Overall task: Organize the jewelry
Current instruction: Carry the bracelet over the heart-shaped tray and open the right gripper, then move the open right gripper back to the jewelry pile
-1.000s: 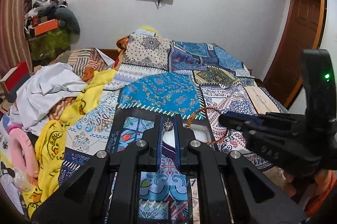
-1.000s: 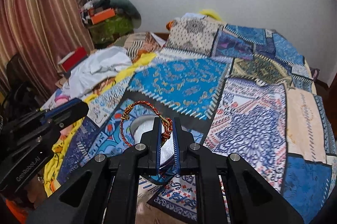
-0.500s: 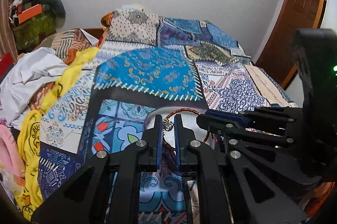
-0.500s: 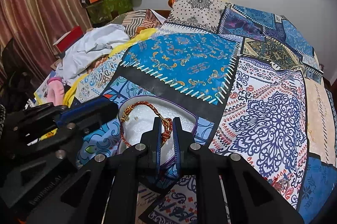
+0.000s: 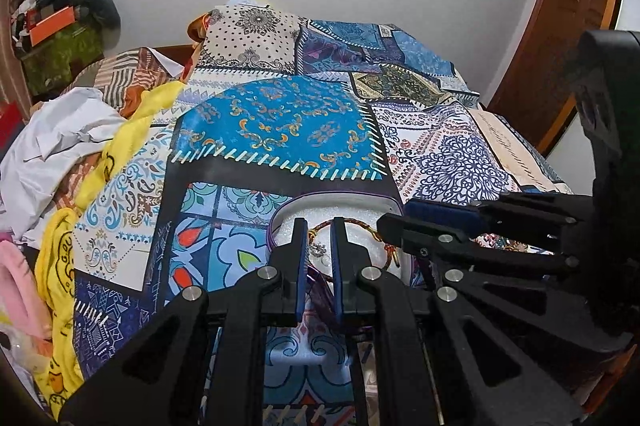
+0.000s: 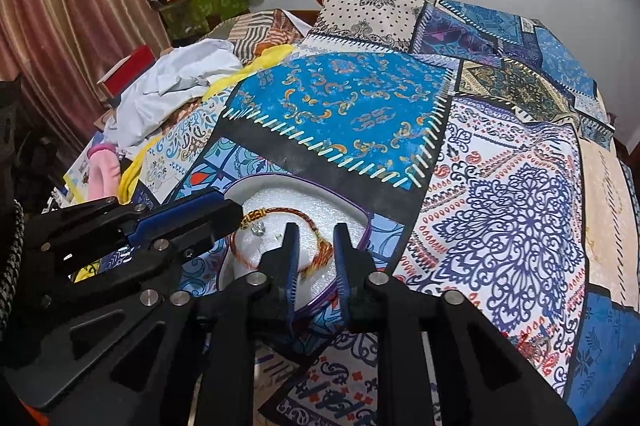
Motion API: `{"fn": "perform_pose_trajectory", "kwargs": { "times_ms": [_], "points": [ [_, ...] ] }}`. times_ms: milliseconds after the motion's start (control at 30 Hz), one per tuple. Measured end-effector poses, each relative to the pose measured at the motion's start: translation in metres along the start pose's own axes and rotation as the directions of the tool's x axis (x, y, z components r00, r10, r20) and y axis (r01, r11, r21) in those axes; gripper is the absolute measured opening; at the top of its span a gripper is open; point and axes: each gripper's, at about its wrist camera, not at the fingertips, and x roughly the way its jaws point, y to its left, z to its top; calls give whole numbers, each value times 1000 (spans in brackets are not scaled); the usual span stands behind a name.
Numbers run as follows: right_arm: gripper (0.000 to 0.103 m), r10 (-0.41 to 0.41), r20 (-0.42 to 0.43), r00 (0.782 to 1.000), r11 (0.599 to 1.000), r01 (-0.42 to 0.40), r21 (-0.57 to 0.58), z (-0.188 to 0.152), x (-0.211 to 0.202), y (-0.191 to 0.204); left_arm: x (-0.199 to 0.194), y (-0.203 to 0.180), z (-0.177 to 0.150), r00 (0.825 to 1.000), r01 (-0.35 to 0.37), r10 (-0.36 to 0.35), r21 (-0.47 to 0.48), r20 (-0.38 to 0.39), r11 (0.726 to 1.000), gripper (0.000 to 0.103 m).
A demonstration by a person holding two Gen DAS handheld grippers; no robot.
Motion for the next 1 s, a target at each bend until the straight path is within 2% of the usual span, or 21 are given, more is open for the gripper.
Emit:
{"fn": "perform_pose_trajectory", "kwargs": {
  "times_ms": [200,267,733,1000],
  "points": [
    [39,-17,44,999,1000,17,16,2,-16,-5,-15,-2,5,1000,-12,12,2,22,1000,12],
    [41,-19,65,998,1000,17,22,4,-23,-6,-20,-4,7,999,-18,17,6,34,1000,15],
    [42,-52,211,976,998,44,44,3,-87,-18,-73,-41,20,988,-44,34,64,150,997,30],
    [42,-89,281,956,993,65,94,-9,-123,-43,-84,-71,22,985,-39,22,94,169,995,35]
  ]
}}
